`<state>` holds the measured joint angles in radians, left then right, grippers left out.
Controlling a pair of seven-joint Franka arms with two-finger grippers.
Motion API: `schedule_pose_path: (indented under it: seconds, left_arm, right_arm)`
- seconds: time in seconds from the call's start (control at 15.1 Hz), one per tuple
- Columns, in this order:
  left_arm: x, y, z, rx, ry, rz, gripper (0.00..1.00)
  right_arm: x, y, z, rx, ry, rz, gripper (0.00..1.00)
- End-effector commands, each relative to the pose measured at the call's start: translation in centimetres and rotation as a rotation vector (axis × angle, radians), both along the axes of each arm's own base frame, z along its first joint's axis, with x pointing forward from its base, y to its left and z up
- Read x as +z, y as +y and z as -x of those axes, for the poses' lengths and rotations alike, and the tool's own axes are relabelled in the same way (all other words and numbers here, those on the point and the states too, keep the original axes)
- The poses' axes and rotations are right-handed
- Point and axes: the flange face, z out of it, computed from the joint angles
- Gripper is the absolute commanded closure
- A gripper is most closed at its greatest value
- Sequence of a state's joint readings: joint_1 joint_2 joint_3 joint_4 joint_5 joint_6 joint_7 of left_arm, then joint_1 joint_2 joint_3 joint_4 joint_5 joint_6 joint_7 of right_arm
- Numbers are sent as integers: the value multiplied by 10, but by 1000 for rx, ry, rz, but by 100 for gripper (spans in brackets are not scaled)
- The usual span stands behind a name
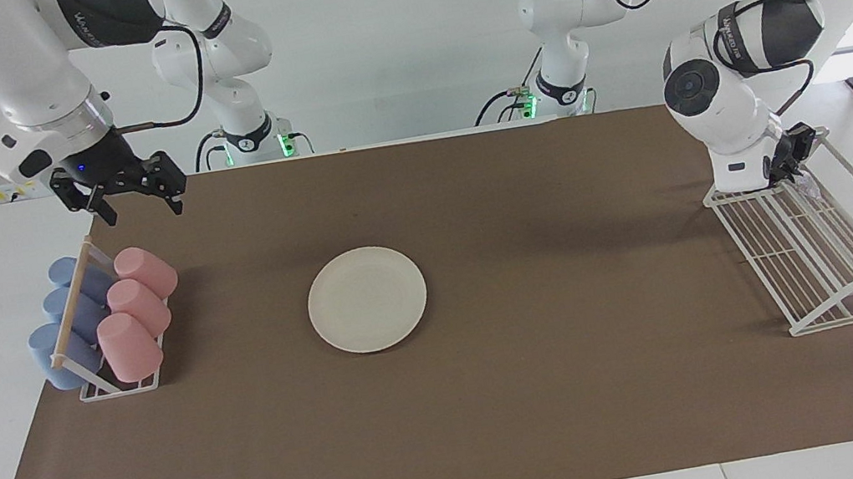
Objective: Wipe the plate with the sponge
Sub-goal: 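Set the scraper into the rack and open the left gripper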
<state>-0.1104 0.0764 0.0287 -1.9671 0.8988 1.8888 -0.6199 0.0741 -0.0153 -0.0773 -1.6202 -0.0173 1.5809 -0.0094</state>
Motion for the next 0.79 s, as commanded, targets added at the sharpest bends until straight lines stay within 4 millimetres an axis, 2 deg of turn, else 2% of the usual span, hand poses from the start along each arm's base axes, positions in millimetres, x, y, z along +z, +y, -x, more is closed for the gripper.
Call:
schedule_pose_path:
  seconds: [0.0, 0.07, 0.13, 0.26, 0.33, 0.4, 0.73]
  left_arm:
    - [0, 2, 8, -2, -33, 1, 100]
    - [-1, 1, 7, 9, -61, 14, 100]
    - [0, 1, 4, 27, -105, 30, 95]
    - [-1, 2, 3, 59, -146, 46, 71]
    - [-3, 1, 3, 74, -153, 70, 40]
    - [-3, -1, 2, 78, -156, 86, 24]
    - [-2, -1, 1, 86, -171, 94, 17]
  right_arm:
    - [1, 3, 5, 2, -2, -25, 0]
    - [1, 4, 5, 0, -1, -32, 0]
    - [1, 4, 5, -1, -1, -32, 0]
    - [2, 4, 5, -1, -4, -33, 0]
    - [1, 4, 5, -1, -3, -32, 0]
    - [1, 4, 5, -1, -3, -32, 0]
    - [1, 4, 5, -1, -3, -32, 0]
